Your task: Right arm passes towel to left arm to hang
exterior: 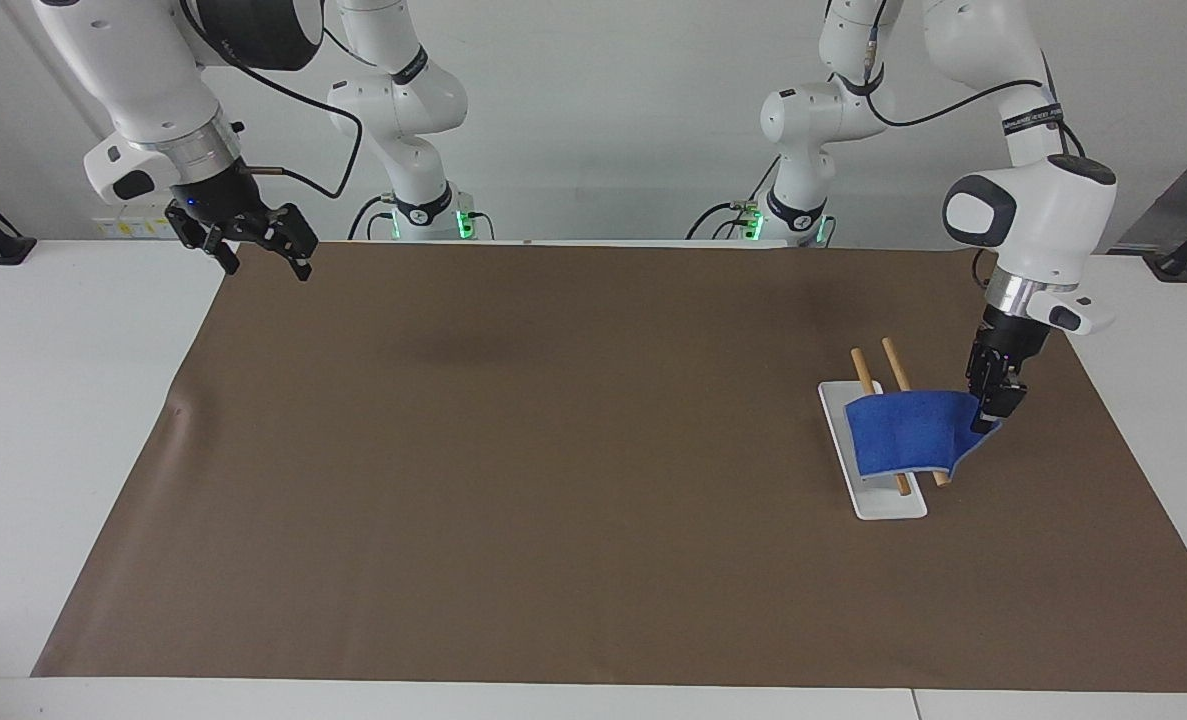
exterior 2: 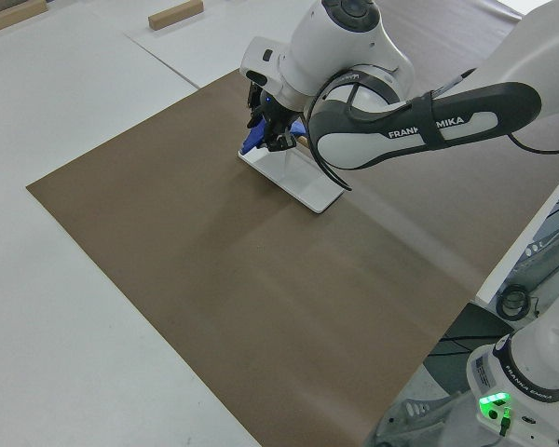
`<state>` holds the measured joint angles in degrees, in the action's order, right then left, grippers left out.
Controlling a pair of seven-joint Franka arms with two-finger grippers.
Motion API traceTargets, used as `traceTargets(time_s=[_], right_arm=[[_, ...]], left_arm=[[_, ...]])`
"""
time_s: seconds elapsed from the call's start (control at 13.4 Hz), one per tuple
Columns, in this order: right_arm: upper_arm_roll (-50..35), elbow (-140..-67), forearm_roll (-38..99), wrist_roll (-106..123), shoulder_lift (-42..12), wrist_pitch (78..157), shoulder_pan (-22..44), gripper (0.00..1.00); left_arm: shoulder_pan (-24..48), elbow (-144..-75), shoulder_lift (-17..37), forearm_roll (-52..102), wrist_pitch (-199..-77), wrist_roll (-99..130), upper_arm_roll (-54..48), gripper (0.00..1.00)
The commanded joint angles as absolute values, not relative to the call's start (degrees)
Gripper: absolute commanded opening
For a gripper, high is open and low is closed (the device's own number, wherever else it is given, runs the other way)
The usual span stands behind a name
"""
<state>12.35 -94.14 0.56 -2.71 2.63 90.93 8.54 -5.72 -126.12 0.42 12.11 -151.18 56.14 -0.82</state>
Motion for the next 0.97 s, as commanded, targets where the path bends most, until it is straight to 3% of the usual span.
traceTargets(time_s=[0.0,0.6,0.9], right_arm=[[12.4,-93.8,-1.1,2.0,3.5,89.1,8.4,1.00],[12.2,-94.1,-1.0,2.0,3.7,89.0,6.9,1.00],[10.0,-94.2,-0.9,2.0,3.7,89.0,4.1,1.00]], left_arm=[[-5.7,-123.6,-0.1,12.0,-147.1,54.8,0.4,0.96],[-5.0,-105.0,0.0,3.3,-117.4,52.5,1.1,0.96],[-3.7,-99.9,-0.8,1.5,-105.0,46.2,0.6,0.95]])
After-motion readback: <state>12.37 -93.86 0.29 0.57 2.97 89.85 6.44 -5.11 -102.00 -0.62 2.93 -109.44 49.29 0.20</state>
